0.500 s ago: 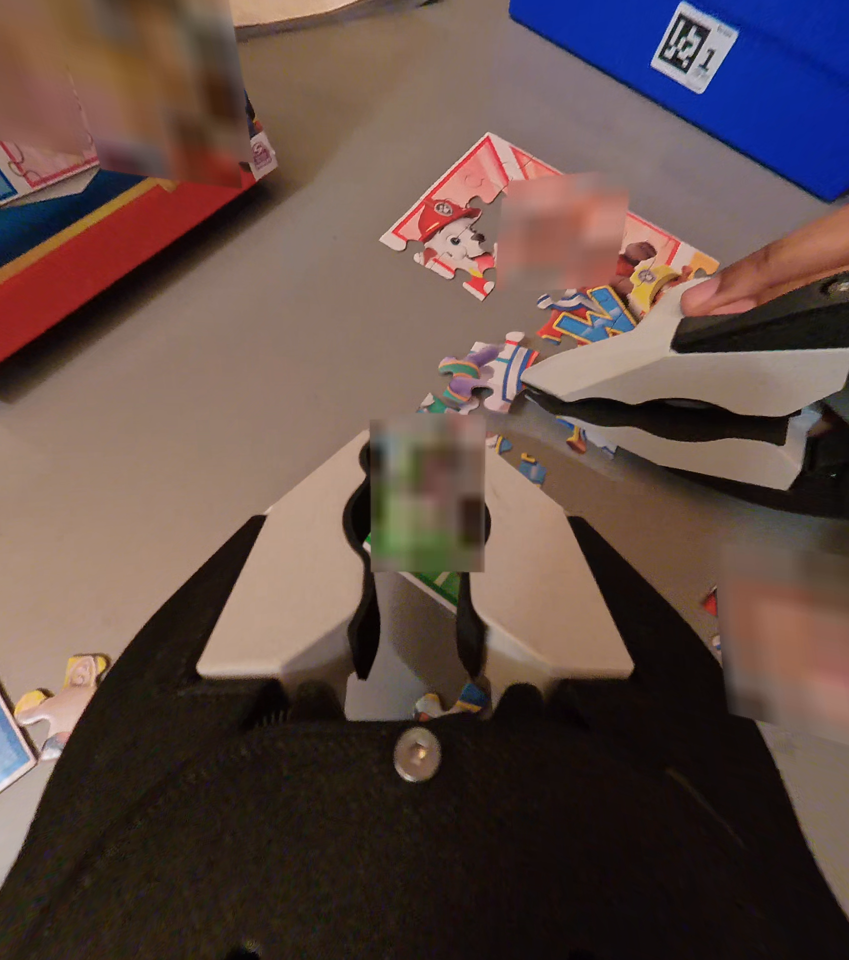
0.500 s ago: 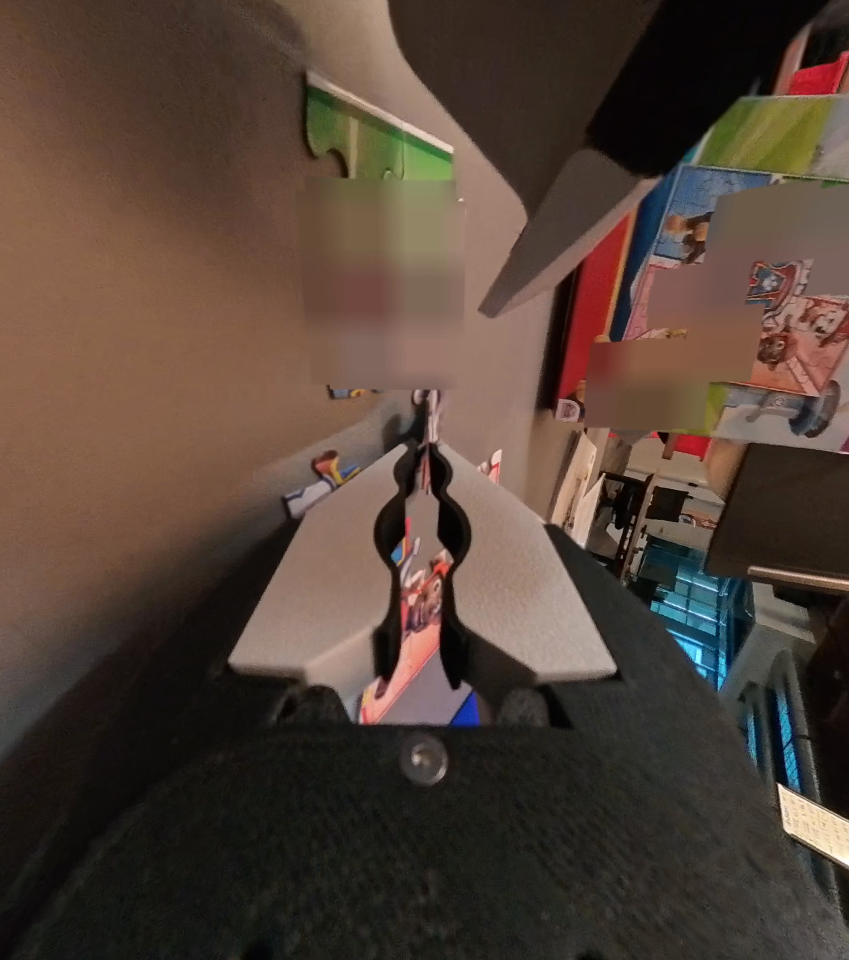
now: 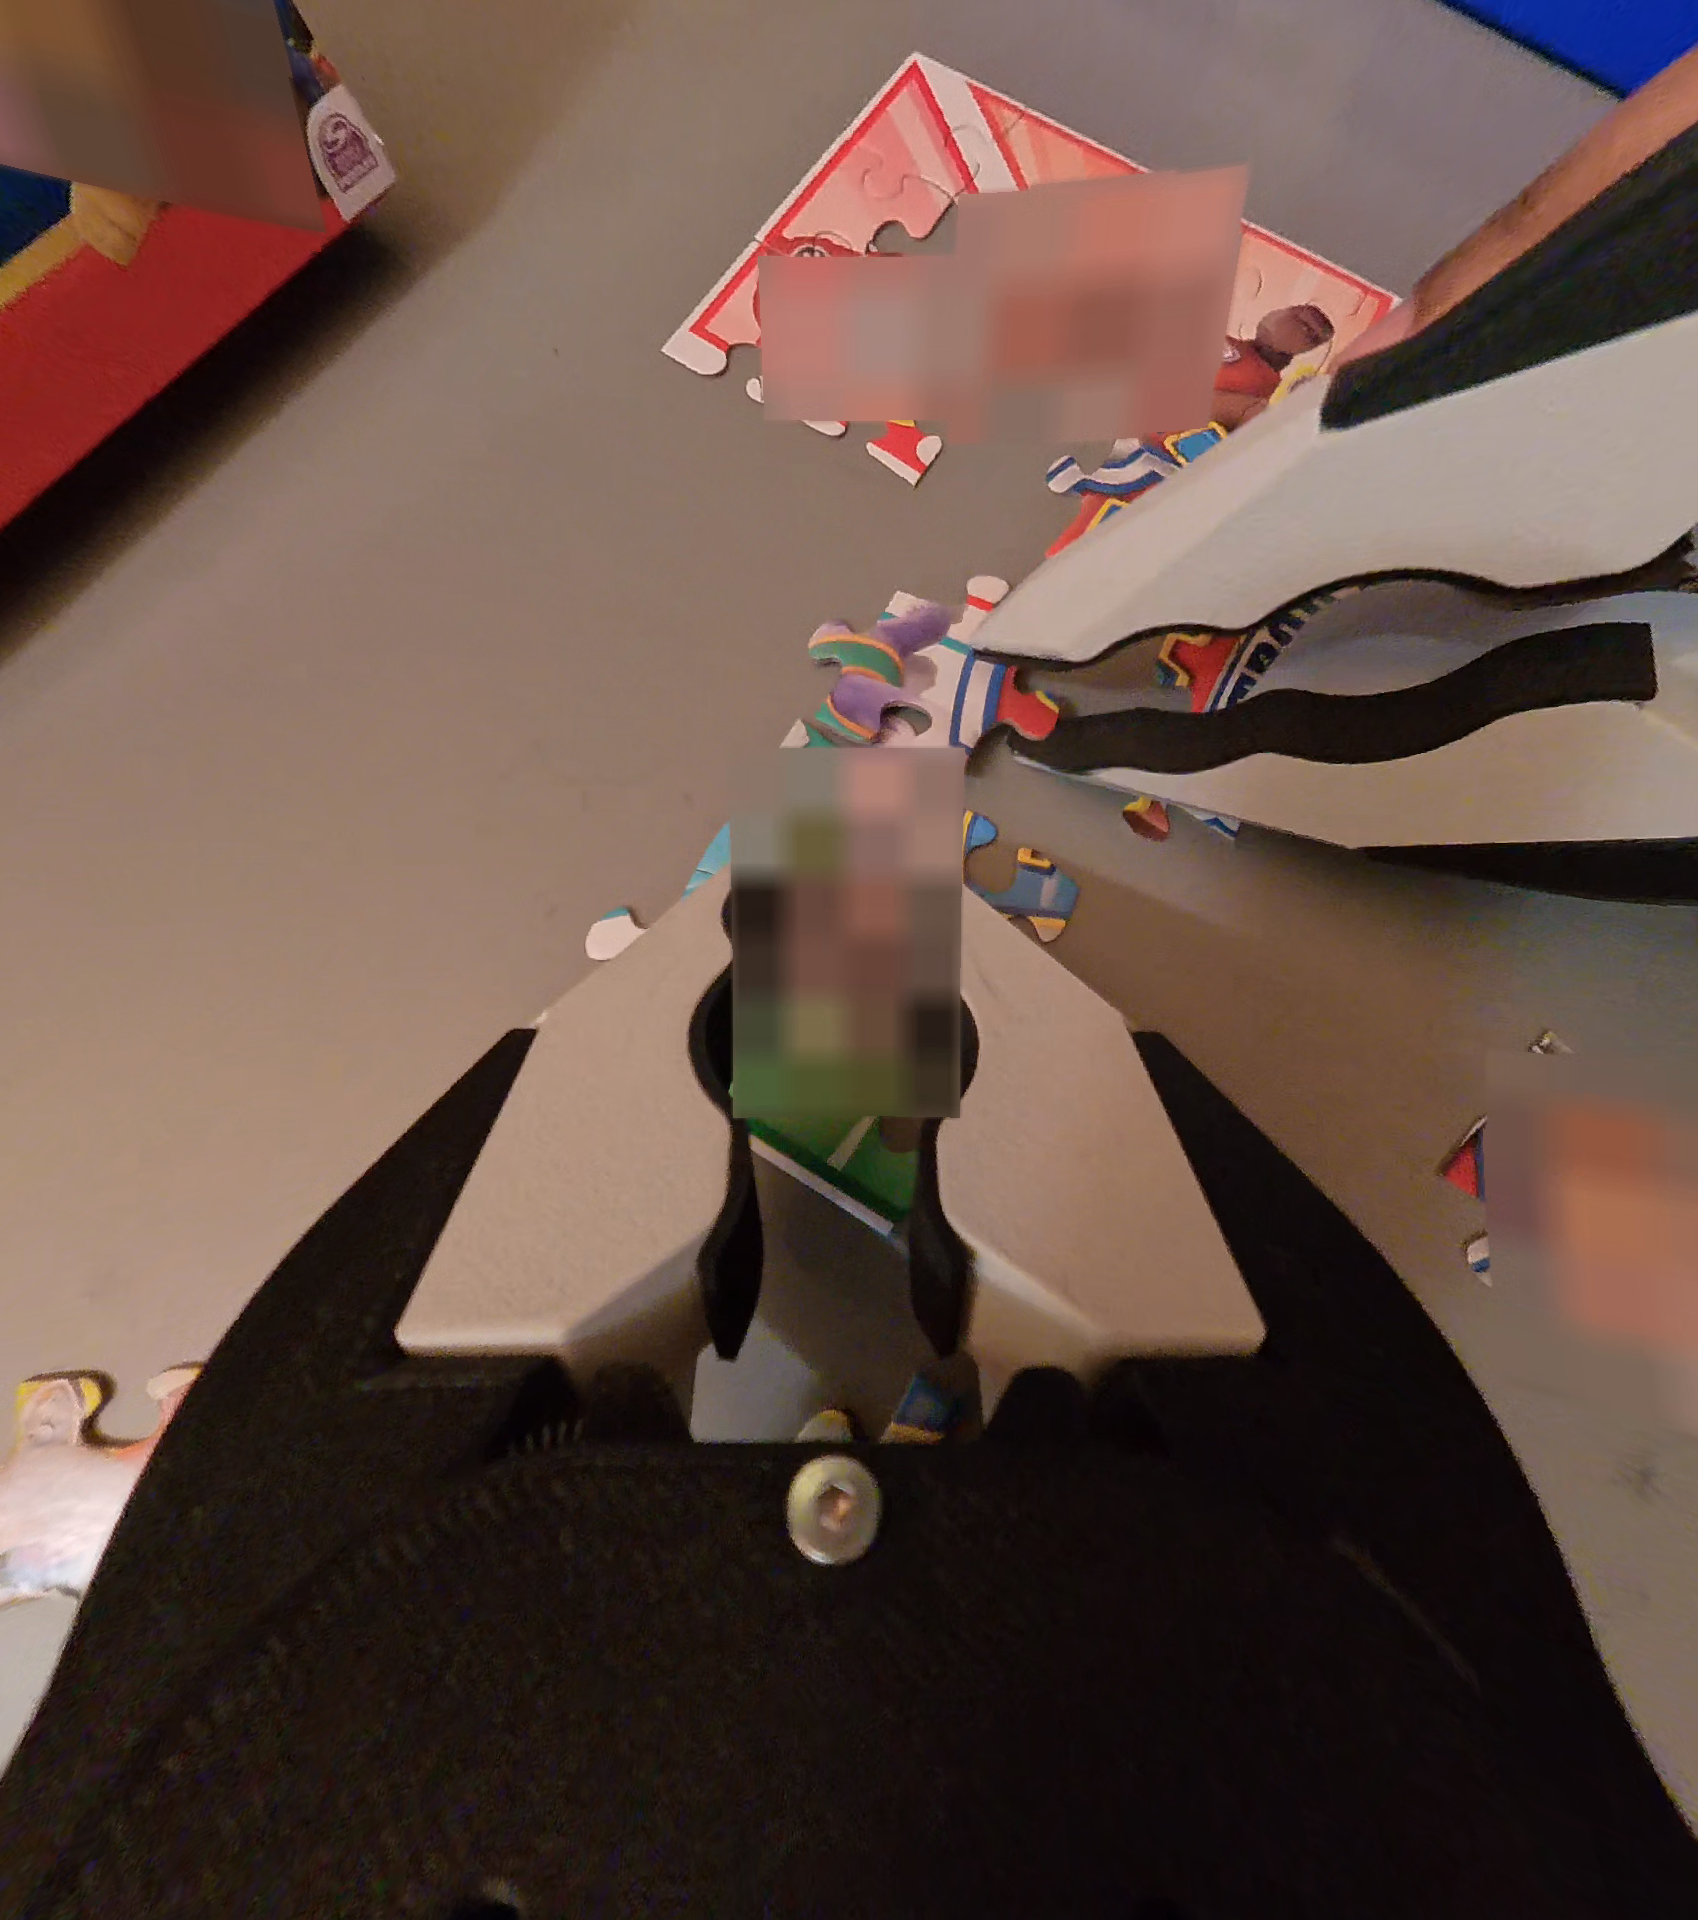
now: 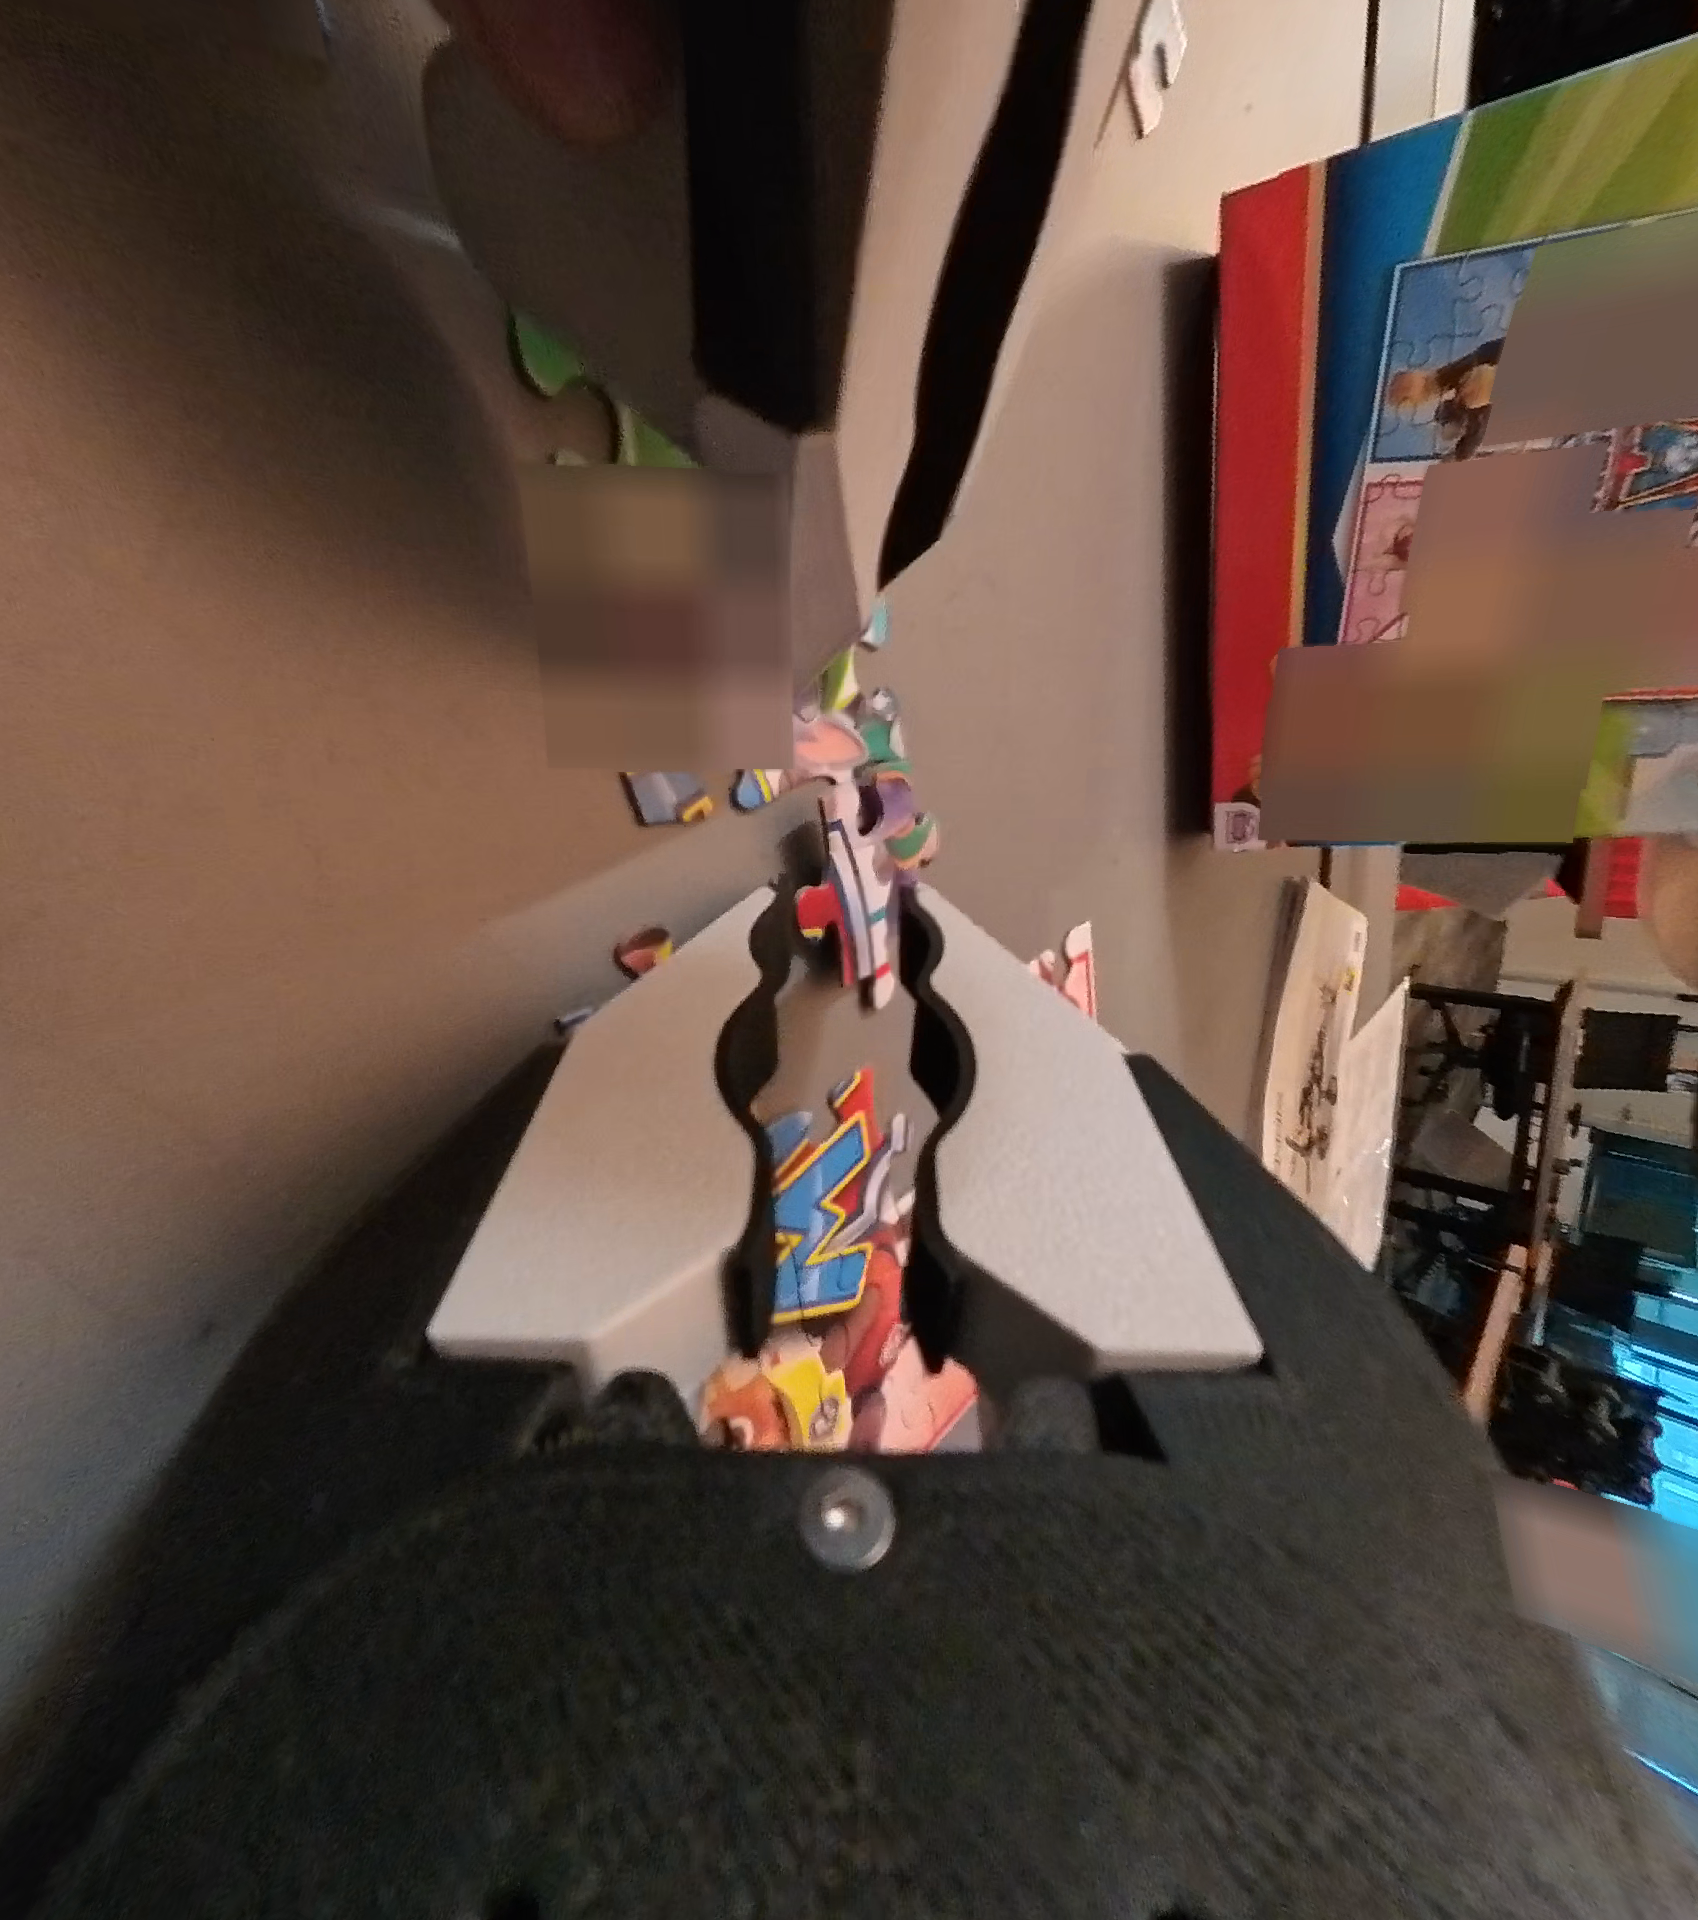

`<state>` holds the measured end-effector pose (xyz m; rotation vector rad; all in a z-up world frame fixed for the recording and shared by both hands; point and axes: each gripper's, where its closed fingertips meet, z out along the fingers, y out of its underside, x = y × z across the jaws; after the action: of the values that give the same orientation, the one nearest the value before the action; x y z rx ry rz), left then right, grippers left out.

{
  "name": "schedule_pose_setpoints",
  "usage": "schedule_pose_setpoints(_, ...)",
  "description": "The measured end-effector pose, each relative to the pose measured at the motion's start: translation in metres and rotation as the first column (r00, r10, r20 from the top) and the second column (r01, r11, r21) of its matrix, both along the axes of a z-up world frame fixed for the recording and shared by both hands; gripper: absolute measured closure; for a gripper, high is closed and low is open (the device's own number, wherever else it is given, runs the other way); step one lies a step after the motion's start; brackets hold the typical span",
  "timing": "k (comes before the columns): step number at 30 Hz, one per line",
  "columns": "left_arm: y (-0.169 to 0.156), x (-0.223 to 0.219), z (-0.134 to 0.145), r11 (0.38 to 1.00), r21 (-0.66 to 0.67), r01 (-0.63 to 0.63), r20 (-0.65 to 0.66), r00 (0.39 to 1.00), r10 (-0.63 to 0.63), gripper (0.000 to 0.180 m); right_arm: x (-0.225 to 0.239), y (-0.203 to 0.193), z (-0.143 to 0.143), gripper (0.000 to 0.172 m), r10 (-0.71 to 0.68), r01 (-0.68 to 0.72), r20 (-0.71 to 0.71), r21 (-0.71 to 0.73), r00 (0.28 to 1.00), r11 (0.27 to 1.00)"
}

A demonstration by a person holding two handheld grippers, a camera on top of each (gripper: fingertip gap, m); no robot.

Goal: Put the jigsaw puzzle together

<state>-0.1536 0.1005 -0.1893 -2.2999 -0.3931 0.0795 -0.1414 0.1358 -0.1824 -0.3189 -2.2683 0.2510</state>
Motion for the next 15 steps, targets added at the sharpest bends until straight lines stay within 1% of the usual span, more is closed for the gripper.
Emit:
schedule_pose_setpoints(3, 0.000, 0.000, -0.002, 1.000, -0.012, -0.002, 0.004, 1.000, 0.002, 0.157, 0.001, -0.004, 0.002, 0.146, 0.004, -0.002, 0.029, -0.066, 1.000, 0.998)
schedule_pose_setpoints(8, 0.000, 0.000, -0.003, 1.000, -0.012, -0.006, 0.009, 1.000, 0.006, 0.157, 0.002, -0.003, 0.006, 0.142, 0.000, 0.009, 0.059, -0.148, 0.998, 0.989)
schedule_pose_setpoints(11, -0.001, 0.000, -0.003, 1.000, -0.013, -0.007, 0.008, 1.000, 0.007, 0.157, 0.003, -0.002, 0.011, 0.140, 0.003, 0.018, 0.087, -0.235, 0.996, 0.972)
schedule_pose_setpoints(15, 0.000, 0.000, -0.003, 1.000, -0.012, -0.007, 0.010, 1.000, 0.007, 0.157, -0.003, 0.001, 0.029, 0.138, 0.030, 0.001, 0.081, -0.365, 0.996, 0.931)
